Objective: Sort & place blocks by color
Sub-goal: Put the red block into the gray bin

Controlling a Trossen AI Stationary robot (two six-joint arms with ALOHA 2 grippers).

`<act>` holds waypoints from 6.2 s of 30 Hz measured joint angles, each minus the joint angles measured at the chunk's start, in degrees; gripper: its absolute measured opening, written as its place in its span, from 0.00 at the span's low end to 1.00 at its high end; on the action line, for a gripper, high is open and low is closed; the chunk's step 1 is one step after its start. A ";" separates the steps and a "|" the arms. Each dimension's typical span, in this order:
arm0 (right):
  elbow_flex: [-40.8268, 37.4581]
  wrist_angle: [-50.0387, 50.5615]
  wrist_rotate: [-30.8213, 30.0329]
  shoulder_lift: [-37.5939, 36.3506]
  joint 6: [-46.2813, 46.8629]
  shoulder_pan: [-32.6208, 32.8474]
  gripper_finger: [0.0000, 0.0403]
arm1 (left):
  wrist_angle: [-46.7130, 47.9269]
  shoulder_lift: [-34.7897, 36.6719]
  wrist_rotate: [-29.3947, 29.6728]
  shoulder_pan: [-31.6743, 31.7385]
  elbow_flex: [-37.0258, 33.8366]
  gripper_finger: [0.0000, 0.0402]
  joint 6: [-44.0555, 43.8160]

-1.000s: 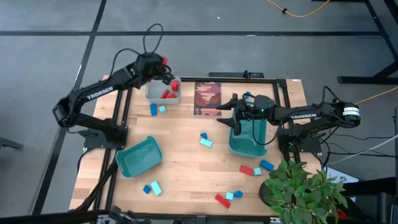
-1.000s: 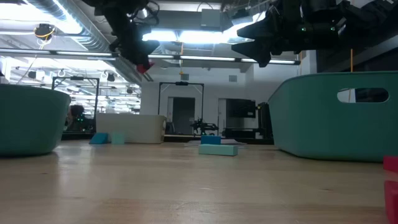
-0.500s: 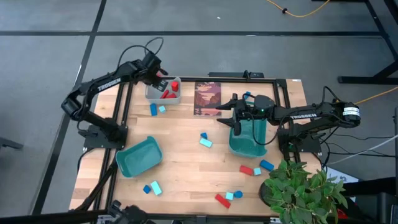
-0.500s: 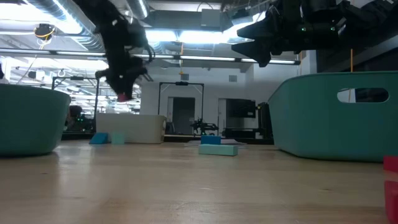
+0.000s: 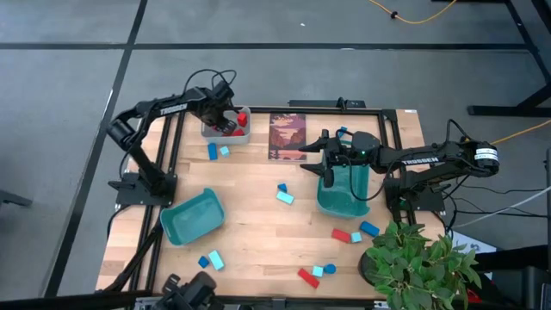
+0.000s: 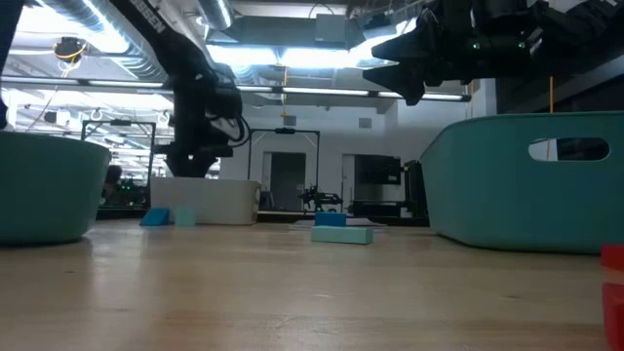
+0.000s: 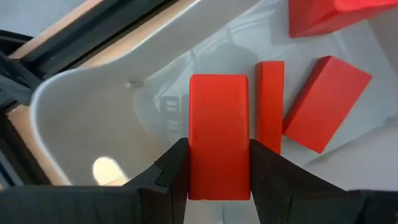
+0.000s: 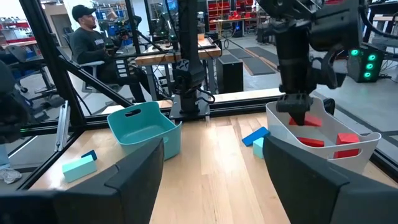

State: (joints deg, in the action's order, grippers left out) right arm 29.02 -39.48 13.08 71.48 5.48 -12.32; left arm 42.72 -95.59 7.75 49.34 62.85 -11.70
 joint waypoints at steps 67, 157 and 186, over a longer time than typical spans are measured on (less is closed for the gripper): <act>0.00 0.37 0.00 0.02 0.04 0.01 0.69 | -1.65 -6.50 -1.27 -2.56 -0.04 0.62 0.28; -0.02 0.20 0.02 0.02 1.76 0.17 0.69 | -84.02 40.26 -19.98 -45.14 -37.73 0.60 6.36; -0.02 0.15 0.02 0.02 1.57 0.16 0.69 | -83.03 40.21 -5.50 -45.46 -37.73 0.01 6.23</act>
State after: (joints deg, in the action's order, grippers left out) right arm 28.99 -39.33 13.10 71.50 7.05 -12.16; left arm -40.32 -55.37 2.24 3.88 25.12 -5.48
